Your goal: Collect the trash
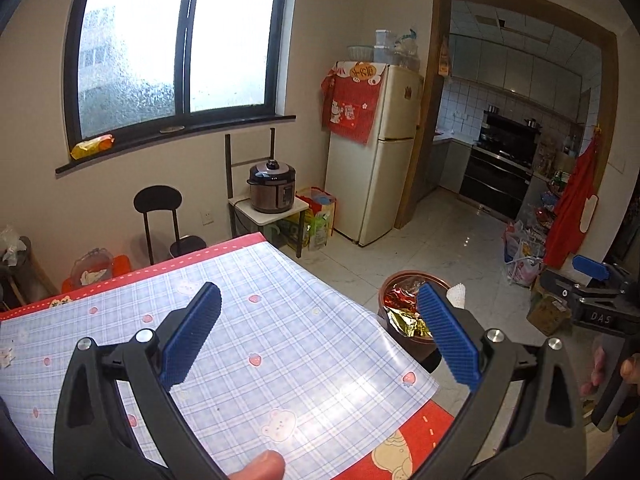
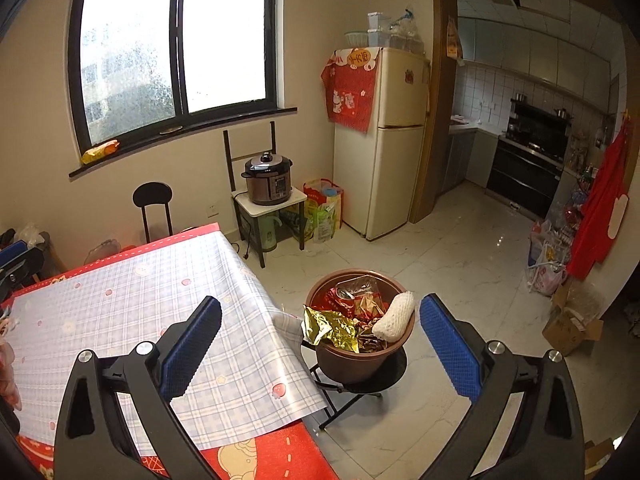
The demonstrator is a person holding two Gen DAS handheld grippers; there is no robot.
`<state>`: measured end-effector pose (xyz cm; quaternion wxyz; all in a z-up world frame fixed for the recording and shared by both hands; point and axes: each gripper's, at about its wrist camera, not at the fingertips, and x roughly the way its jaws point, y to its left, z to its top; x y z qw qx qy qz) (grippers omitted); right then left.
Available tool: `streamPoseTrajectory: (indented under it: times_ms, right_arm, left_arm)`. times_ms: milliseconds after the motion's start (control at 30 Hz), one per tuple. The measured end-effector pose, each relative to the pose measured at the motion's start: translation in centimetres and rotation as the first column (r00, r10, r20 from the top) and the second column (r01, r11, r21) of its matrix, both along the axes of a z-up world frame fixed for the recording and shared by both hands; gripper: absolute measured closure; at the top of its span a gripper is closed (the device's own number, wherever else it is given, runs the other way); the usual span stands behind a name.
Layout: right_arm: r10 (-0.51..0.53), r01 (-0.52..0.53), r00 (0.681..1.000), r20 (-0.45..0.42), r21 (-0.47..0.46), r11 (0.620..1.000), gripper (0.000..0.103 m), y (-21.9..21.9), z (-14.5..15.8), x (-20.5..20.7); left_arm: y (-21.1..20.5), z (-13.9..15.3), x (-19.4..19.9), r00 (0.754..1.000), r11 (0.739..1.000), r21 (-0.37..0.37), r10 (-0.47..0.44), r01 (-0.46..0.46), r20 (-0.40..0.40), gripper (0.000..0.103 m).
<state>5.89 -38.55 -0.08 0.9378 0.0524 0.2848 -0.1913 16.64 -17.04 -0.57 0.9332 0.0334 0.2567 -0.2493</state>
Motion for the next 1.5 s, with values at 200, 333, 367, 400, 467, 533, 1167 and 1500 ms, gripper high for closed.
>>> streamPoseTrajectory:
  times_ms: [200,333,367,400,467,533,1167,1500]
  right_arm:
    - [-0.016,0.016,1.000,0.014,-0.005,1.000,0.005,1.0,0.6,-1.1]
    - [-0.025,0.026,0.999,0.024,-0.012,1.000,0.005,1.5,1.0,-1.4]
    - [-0.027,0.027,0.999,0.026,-0.014,1.000,0.005,1.6,1.0,-1.4]
    - [-0.027,0.028,0.999,0.027,-0.015,1.000,0.005,1.7,1.1,-1.4]
    - [-0.032,0.032,0.999,0.029,-0.018,0.999,0.005,1.8,1.1,-1.5]
    - [-0.033,0.034,0.999,0.029,-0.018,0.999,0.005,1.8,1.2,-1.5]
    - [-0.068,0.069,0.997,0.043,-0.026,0.997,0.005,1.1,1.5,-1.5]
    - [-0.094,0.096,0.995,0.045,-0.036,0.995,0.005,0.5,1.7,-1.5]
  left_arm:
    - [1.2,0.7,-0.9,1.000,1.000,-0.006,-0.001,0.001,0.025,0.006]
    - [1.5,0.9,-1.2,0.999,1.000,-0.007,-0.001,0.001,0.034,0.006]
    - [1.4,1.0,-1.1,0.999,1.000,-0.007,-0.001,0.001,0.035,0.006]
    - [1.4,1.0,-1.2,0.999,1.000,-0.007,0.000,0.000,0.036,0.006]
    - [1.6,1.0,-1.1,0.999,1.000,-0.008,0.001,-0.001,0.035,0.006]
    - [1.6,1.1,-1.1,0.999,1.000,-0.006,0.002,-0.002,0.039,0.006]
    - [0.7,1.2,-0.5,0.998,1.000,-0.008,0.007,-0.006,0.063,0.006]
    - [0.3,1.1,-0.1,0.998,1.000,-0.012,-0.001,0.002,0.063,0.006]
